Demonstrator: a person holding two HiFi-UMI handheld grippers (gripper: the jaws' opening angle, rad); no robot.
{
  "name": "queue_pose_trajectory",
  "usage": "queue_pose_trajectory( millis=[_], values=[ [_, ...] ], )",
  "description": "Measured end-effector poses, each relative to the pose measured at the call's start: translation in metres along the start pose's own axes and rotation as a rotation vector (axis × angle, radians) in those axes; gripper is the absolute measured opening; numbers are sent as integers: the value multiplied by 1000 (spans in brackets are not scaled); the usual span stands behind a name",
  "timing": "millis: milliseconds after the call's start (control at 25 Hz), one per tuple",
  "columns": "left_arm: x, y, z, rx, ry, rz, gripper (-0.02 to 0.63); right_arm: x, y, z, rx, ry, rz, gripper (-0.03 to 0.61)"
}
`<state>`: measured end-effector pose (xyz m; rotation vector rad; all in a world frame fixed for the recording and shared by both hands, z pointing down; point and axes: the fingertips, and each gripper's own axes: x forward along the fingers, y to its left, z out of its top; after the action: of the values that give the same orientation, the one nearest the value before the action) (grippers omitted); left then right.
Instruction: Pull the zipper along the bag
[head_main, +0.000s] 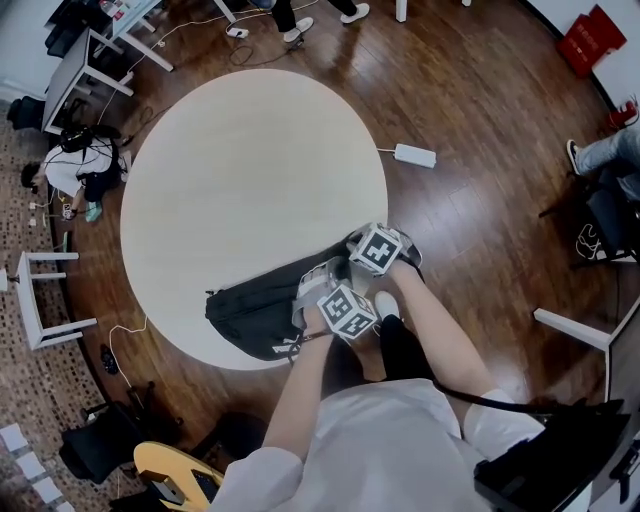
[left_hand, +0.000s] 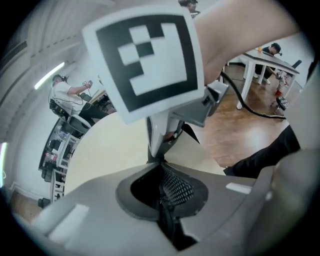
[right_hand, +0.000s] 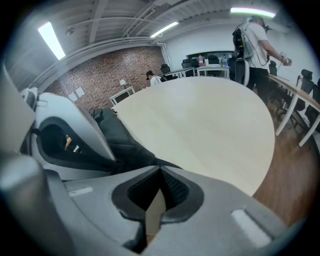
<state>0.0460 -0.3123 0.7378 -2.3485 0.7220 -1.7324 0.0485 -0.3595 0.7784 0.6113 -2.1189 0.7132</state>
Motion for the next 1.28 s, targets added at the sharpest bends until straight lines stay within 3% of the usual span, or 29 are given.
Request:
queue_pose_trajectory(
  millis=[160,400,760,1120,1280],
  values=[
    [-23,2,-1,-48,-49,47,23,1,-2,-1,-4,7,-19,-9],
    [-51,1,-24,-184,-83,60,23,4,-5,-3,2,22,-59,-9],
    [-95,7,-51,-259,-136,78,23,2,-1,-5,-8,61,-110,-9],
    [-140,50,-147,-450,-88,194,21,2,-12,-10,29,71,-173,-9],
    [-149,68,-202,-586,-80,217,21,2,-22,-10,102,57,-220,-9]
  ],
)
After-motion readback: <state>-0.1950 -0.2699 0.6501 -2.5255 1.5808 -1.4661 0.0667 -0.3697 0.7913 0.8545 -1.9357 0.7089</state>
